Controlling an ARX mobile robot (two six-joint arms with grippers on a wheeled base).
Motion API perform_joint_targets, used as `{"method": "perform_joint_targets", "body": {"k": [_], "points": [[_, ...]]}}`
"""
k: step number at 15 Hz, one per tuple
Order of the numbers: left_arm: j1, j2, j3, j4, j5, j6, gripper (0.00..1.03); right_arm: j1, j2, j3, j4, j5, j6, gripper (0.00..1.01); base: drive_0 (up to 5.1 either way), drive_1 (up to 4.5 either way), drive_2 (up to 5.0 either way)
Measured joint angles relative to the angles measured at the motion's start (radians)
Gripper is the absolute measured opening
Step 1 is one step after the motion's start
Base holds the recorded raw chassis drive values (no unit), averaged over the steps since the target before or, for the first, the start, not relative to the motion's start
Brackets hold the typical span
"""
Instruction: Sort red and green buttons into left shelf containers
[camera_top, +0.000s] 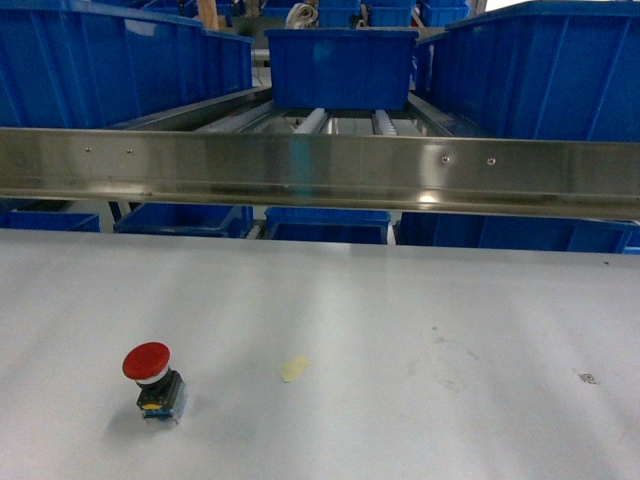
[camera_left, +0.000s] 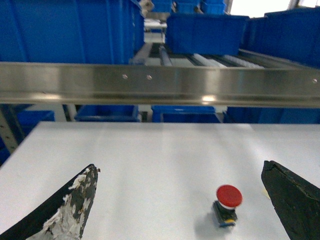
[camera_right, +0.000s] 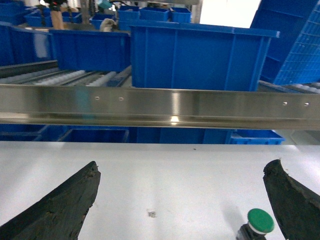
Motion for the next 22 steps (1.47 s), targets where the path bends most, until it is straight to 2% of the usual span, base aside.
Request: {"method": "perform_joint_targets", "body": {"k": [2, 3, 6, 8, 10, 11, 12, 18, 20, 22], "points": [[-0.074, 0.155, 0.053, 0.051, 0.027, -0.008, 0.98, -0.071, 0.278, 0.002, 0.274, 0.0, -0.009, 0.98, 0.0, 0.0, 0.0], [-0.103, 0.179, 0.069, 0.055, 0.026, -0.01, 0.98, -0.101, 0.38, 0.009, 0.37, -0.007, -0.01, 0.98, 0.0, 0.0, 0.0], [-0.19, 0.281, 0.083, 0.141, 0.033, -0.023, 0.98, -0.187, 0.649, 0.057, 0.598, -0.015, -0.011, 0.98, 0.0, 0.0, 0.0], [-0.227, 0.478, 0.127, 0.213, -0.008, -0.027, 0.98, -0.257, 0.884, 0.119, 0.76, -0.029, -0.007, 0.98, 0.0, 0.0, 0.0], [-0.269, 0.577, 0.153, 0.262, -0.019, -0.026, 0.98, -0.283, 0.992, 0.161, 0.766, -0.04, 0.006, 0.98, 0.0, 0.0, 0.0], [-0.285, 0.623, 0.169, 0.285, -0.033, -0.023, 0.98, -0.296, 1.056, 0.176, 0.784, -0.034, 0.007, 0.98, 0.0, 0.0, 0.0], [-0.29, 0.644, 0.174, 0.28, -0.035, -0.021, 0.98, -0.302, 1.092, 0.188, 0.743, -0.016, 0.007, 0.98, 0.0, 0.0, 0.0], [-0.288, 0.642, 0.174, 0.282, -0.039, -0.018, 0.98, -0.301, 1.1, 0.188, 0.755, -0.008, 0.007, 0.98, 0.0, 0.0, 0.0], [-0.288, 0.642, 0.174, 0.282, -0.039, -0.018, 0.98, -0.316, 1.24, 0.218, 0.85, 0.009, 0.015, 0.98, 0.0, 0.0, 0.0], [-0.288, 0.642, 0.174, 0.282, -0.039, -0.018, 0.98, -0.321, 1.355, 0.256, 0.85, 0.023, 0.015, 0.98, 0.0, 0.0, 0.0]]}}
